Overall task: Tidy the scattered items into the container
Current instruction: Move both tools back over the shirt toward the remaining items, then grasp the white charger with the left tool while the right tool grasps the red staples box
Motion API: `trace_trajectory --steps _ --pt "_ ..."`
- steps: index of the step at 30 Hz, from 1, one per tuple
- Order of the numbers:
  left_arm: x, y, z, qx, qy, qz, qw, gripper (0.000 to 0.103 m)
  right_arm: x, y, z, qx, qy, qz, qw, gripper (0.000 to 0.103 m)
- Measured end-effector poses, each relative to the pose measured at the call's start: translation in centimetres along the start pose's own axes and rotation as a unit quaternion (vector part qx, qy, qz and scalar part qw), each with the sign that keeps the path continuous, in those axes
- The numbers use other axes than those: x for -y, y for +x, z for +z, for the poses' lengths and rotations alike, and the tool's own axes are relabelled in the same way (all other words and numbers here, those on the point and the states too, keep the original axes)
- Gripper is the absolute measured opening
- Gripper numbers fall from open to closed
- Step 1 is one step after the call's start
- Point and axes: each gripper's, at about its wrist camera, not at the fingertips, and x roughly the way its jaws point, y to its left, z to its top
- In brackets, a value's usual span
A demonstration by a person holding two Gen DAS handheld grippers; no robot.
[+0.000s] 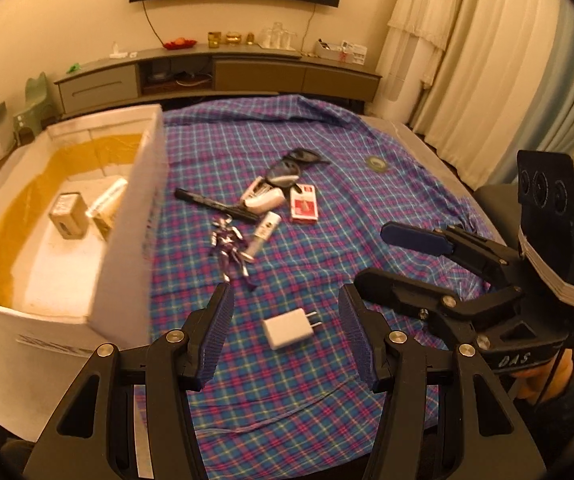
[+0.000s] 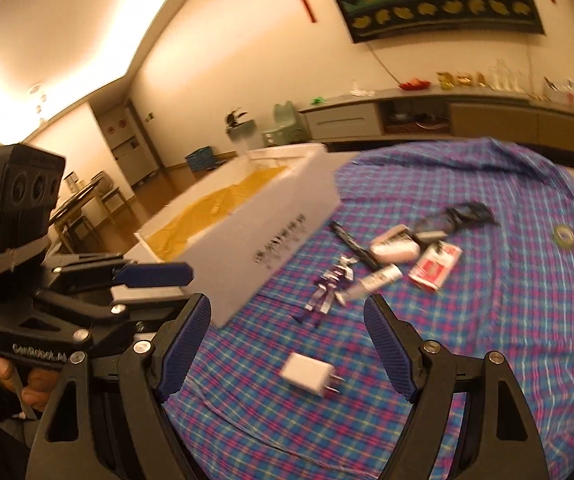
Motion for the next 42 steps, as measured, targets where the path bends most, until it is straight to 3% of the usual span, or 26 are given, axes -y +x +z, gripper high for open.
trace_trajectory --steps 3,9,16,19,25,33,38,42 --pt "0.7 2.1 -0.5 -0.017 0.003 -0.006 0.9998 0.058 1.7 0.1 -0.7 -0.011 0.015 -0.035 0.999 0.078" --pt "1.2 6.7 -1.7 -0.05 -0.009 -0.018 0.9986 0.058 5.6 1.4 -1.8 -0.059 0.049 -0.119 0.99 0.061" --pt "0.9 9.8 -2.5 -0.067 0.0 -0.013 0.9977 0.058 9.5 2.1 -2.8 -0.087 0.105 -0.149 0.979 0.04" --pt "0.5 10.4 -2.8 -0.062 0.01 -0.012 0.9979 0.058 10.3 2.7 -2.2 -0.086 0.133 -0.108 0.981 0.039" --pt "-0.1 11.7 -3.0 -0.057 0.018 -0.023 0.9979 0.059 8.0 7.1 0.3 -0.115 0.125 -0.054 0.984 0.039" --pt "-0.5 12.6 -4.1 -0.054 0.021 -0.05 0.9971 0.059 11.7 13.5 3.7 -0.137 0.135 -0.158 0.968 0.044" --pt "-0.6 12.3 -4.5 -0.046 0.035 -0.06 0.9965 0.057 12.3 16.8 4.6 -0.152 0.088 -0.195 0.965 0.056" --pt "-0.6 11.8 -5.0 -0.046 0.039 -0.069 0.9958 0.057 12.5 17.3 4.8 -0.152 0.059 -0.208 0.964 0.052"
